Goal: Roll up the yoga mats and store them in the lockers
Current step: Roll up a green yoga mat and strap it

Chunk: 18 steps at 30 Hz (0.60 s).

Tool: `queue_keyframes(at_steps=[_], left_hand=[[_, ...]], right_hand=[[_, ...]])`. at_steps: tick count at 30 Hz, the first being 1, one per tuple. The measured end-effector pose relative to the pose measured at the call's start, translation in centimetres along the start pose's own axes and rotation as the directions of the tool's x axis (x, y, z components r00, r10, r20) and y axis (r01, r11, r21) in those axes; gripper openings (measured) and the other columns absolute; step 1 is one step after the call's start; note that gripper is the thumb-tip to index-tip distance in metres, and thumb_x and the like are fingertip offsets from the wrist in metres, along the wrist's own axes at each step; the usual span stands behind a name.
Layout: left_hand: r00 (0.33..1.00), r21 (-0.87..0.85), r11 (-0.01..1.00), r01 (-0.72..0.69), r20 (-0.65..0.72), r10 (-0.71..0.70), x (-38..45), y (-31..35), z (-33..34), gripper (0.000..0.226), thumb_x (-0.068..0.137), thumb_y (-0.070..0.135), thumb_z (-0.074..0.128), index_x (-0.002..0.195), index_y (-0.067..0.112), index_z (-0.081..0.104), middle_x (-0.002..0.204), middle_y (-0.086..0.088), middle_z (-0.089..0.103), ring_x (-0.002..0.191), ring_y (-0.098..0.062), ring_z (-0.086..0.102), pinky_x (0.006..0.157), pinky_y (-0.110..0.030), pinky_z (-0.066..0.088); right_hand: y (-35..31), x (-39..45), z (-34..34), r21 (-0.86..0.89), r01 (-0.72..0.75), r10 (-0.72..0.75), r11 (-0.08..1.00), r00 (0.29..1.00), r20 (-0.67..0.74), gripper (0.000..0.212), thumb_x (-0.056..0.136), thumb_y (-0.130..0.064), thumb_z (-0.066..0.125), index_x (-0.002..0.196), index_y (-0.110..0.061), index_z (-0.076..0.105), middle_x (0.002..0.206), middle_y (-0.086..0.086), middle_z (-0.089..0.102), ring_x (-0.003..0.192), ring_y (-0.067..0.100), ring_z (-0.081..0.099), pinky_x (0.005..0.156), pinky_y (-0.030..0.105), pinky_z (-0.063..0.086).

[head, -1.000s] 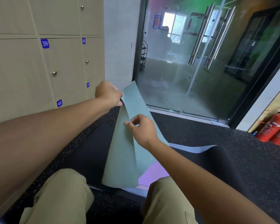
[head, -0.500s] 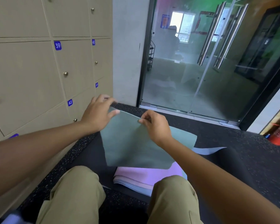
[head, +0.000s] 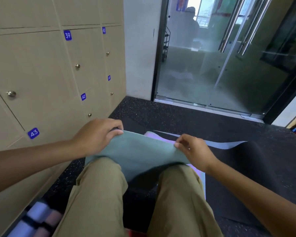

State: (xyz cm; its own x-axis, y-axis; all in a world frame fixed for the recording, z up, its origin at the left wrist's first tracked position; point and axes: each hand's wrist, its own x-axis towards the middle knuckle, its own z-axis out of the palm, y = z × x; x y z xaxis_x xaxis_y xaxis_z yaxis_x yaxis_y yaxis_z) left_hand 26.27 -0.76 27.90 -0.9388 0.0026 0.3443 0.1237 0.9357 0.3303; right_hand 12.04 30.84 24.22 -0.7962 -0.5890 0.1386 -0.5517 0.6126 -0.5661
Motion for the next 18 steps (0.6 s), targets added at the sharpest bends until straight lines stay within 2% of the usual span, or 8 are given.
queue_keyframes(at_steps=[4, 8, 12, 14, 18], left_hand=[[0.998, -0.045, 0.999, 0.008, 0.056, -0.006, -5.1, 1.0, 0.0, 0.024, 0.095, 0.046, 0.046, 0.085, 0.03, 0.061, 0.082, 0.014, 0.061, 0.082, -0.002, 0.057, 0.072, -0.023, 0.042], [0.997, -0.104, 0.994, 0.04, 0.064, -0.033, -9.5, 1.5, 0.4, 0.024, 0.096, 0.047, 0.045, 0.089, 0.031, 0.061, 0.087, 0.014, 0.057, 0.083, -0.004, 0.057, 0.073, -0.02, 0.042], [0.995, -0.187, 0.978, 0.093, 0.061, -0.083, -13.3, 2.5, 0.4, 0.021, 0.098, 0.044, 0.046, 0.088, 0.03, 0.058, 0.09, 0.012, 0.057, 0.087, -0.01, 0.059, 0.075, -0.022, 0.042], [0.992, -0.236, 0.965, 0.112, 0.086, -0.094, -15.5, 3.3, 0.4, 0.022, 0.1, 0.042, 0.045, 0.087, 0.028, 0.058, 0.09, 0.011, 0.057, 0.089, -0.014, 0.059, 0.076, -0.025, 0.043], [0.97, -0.282, 0.937, 0.205, 0.187, -0.156, -19.6, 5.0, 0.5, 0.025, 0.097, 0.044, 0.046, 0.082, 0.028, 0.058, 0.085, 0.008, 0.059, 0.084, -0.015, 0.058, 0.074, -0.029, 0.041]], right_hand=[[0.6, -5.2, 1.8, 0.0, 0.056, -0.056, 0.998, 0.998, 0.013, 0.015, 0.101, -0.023, 0.062, 0.086, -0.026, 0.063, 0.085, -0.013, 0.064, 0.085, 0.005, 0.057, 0.074, 0.023, 0.043], [-0.5, -8.1, 2.7, -0.128, 0.173, -0.182, 0.977, 0.981, -0.061, 0.014, 0.105, -0.023, 0.052, 0.093, -0.018, 0.058, 0.091, -0.012, 0.053, 0.083, 0.005, 0.043, 0.075, 0.01, 0.034], [-2.4, -11.2, 2.2, -0.198, 0.315, -0.335, 0.928, 0.939, -0.077, 0.024, 0.107, -0.031, 0.036, 0.096, -0.018, 0.053, 0.093, -0.011, 0.045, 0.082, 0.009, 0.038, 0.071, 0.019, 0.03], [-3.4, -13.4, 1.8, -0.201, 0.368, -0.381, 0.908, 0.924, -0.03, 0.02, 0.108, -0.029, 0.034, 0.096, -0.02, 0.048, 0.092, -0.012, 0.043, 0.081, 0.011, 0.039, 0.074, 0.02, 0.028], [-4.3, -18.1, 1.8, -0.234, 0.417, -0.404, 0.878, 0.909, 0.101, 0.02, 0.108, -0.028, 0.034, 0.095, -0.023, 0.048, 0.092, -0.012, 0.046, 0.081, 0.01, 0.041, 0.075, 0.025, 0.036]])
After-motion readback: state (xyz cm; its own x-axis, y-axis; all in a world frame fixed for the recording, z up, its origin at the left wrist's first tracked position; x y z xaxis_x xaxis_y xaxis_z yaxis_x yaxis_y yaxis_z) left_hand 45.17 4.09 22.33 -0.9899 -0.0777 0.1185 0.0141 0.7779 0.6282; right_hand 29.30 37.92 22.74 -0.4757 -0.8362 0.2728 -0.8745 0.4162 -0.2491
